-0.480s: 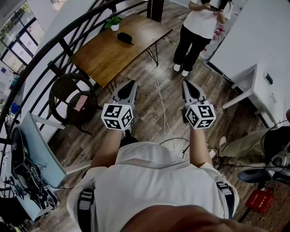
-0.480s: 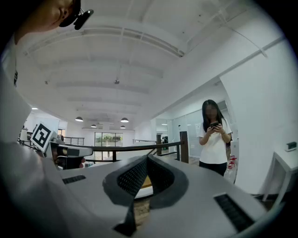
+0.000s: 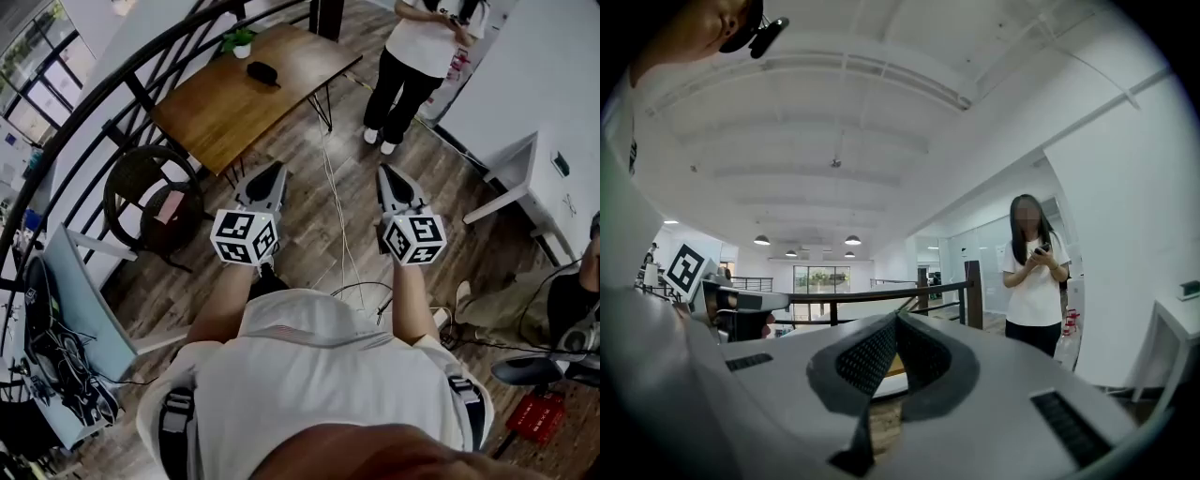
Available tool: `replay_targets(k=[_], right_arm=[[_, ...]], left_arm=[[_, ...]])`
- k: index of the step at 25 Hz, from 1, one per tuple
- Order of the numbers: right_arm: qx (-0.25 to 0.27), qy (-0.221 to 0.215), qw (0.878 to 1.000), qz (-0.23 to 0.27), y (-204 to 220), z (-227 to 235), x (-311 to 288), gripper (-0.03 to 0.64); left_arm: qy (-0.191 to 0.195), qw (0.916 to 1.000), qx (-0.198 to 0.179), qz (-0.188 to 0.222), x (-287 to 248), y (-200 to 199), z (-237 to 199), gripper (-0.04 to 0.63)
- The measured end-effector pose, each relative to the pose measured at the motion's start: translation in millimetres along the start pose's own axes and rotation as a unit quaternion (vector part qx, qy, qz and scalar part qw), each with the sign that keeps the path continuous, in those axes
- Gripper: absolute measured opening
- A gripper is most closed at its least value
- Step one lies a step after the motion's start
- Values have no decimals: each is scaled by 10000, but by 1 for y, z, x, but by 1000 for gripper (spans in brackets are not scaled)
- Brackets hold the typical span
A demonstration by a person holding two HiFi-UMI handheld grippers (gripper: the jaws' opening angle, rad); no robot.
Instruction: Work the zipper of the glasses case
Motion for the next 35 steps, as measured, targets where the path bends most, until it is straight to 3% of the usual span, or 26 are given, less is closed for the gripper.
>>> replay_targets(k=[12, 22, 27, 35], right_arm=[[-211, -293, 9991, 236, 1, 3, -14, 51], [-72, -197, 9997, -141, 5, 25, -70, 51], [95, -160, 9994, -280, -2, 39, -128, 51], [128, -337, 9977, -566, 2, 29, -254, 51]], left_arm=[[-94, 9999, 46, -73, -6, 3, -6, 34], [43, 9998, 196, -36, -65, 5, -50, 34], [89, 9992, 401, -29, -107, 8, -92, 34], [-152, 9995, 263, -60, -154, -9, -198, 34]])
Point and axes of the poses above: the fingertips, and each gripper's own axes: x backward along the fingers, z to its right, y out of its underside, the point moved 8 cm from there along x, backward along the fingers, and after that the axes turned 4 degrees about z, right-handed, at the moved point
